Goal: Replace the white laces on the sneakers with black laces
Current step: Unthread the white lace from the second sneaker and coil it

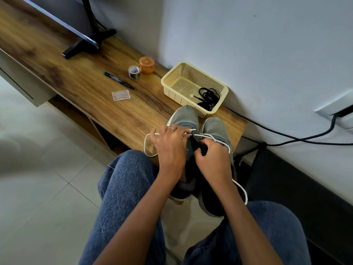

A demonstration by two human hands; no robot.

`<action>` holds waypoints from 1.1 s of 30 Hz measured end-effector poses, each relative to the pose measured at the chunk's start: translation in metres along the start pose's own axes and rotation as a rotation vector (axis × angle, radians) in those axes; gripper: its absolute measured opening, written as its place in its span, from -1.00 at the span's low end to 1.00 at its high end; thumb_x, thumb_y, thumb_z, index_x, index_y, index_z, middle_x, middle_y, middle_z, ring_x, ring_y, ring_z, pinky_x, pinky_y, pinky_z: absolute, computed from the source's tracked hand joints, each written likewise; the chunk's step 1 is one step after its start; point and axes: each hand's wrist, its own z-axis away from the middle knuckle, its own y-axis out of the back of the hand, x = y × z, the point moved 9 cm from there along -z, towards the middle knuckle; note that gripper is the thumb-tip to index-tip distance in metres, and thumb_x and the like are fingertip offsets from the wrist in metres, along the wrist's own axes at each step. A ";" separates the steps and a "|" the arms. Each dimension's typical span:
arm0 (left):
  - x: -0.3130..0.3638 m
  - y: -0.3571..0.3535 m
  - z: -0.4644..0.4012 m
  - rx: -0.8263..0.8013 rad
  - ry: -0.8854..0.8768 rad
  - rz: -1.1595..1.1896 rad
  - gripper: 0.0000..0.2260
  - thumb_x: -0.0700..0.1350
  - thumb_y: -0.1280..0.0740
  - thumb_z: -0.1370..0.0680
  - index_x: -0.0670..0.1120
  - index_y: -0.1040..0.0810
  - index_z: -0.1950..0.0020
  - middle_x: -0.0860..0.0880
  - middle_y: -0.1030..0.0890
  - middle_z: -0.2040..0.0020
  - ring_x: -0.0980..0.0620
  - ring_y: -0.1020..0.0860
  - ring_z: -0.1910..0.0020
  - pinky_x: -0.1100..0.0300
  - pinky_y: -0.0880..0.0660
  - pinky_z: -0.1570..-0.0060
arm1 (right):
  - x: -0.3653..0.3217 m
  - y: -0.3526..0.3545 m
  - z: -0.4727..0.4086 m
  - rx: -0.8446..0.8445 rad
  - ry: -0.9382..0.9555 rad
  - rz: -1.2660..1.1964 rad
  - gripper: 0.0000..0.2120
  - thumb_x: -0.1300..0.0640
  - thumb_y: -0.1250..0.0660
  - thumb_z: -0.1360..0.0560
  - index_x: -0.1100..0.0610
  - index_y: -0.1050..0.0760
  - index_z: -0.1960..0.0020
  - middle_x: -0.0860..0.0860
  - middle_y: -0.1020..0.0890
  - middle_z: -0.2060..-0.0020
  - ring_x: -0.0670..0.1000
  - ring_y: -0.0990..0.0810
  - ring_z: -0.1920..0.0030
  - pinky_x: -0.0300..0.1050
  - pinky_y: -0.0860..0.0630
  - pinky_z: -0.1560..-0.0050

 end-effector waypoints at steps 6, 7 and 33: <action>-0.009 0.004 0.002 0.024 0.161 0.338 -0.89 -0.10 -0.26 -0.61 -0.11 -0.53 -0.02 0.02 -0.58 0.17 0.10 -0.51 0.19 0.22 -0.39 0.19 | 0.000 0.001 0.001 0.013 -0.011 -0.014 -0.90 0.20 -0.29 -0.45 0.19 -0.56 0.09 0.08 -0.63 0.25 0.11 -0.58 0.22 0.02 -0.53 0.19; -0.015 0.005 0.003 0.055 0.242 0.414 -0.90 -0.09 -0.25 -0.62 -0.10 -0.51 -0.03 0.07 -0.57 0.18 0.18 -0.50 0.22 0.29 -0.38 0.22 | 0.000 0.002 0.001 0.013 -0.013 -0.020 -0.91 0.20 -0.29 -0.45 0.19 -0.55 0.10 0.08 -0.62 0.25 0.11 -0.58 0.22 0.02 -0.52 0.20; -0.004 0.004 0.003 0.075 0.083 0.168 -0.92 -0.16 -0.21 -0.62 -0.02 -0.48 0.00 0.14 -0.55 0.14 0.08 -0.53 0.01 -0.06 -0.05 -0.43 | -0.002 0.003 0.002 0.027 -0.011 -0.005 -0.91 0.23 -0.28 -0.46 0.21 -0.55 0.09 0.07 -0.61 0.26 0.08 -0.56 0.25 -0.04 -0.49 0.25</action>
